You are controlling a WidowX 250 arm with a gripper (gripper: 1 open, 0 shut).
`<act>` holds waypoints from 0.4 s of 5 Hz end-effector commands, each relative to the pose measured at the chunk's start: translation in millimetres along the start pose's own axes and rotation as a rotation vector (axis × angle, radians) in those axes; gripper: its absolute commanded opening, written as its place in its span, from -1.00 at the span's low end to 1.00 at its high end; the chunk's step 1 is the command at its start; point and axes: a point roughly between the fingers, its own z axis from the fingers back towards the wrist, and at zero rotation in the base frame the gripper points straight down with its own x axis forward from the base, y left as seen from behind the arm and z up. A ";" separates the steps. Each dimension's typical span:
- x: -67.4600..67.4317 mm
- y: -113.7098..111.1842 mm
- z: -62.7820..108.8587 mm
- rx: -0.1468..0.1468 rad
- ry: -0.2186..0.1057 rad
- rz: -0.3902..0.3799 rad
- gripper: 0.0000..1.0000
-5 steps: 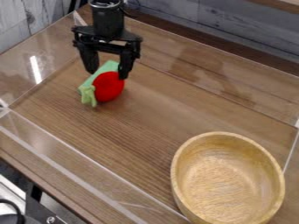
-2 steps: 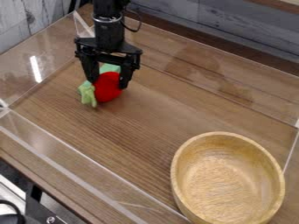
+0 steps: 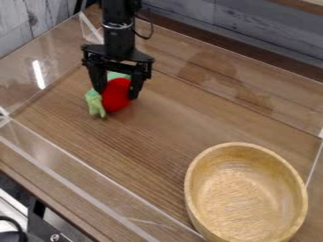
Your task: Move the red object to the left side of the table
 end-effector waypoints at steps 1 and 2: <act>2.8 -4.2 5.8 0.001 -0.021 -0.010 1.00; 2.8 -6.3 4.0 0.000 -0.017 -0.011 1.00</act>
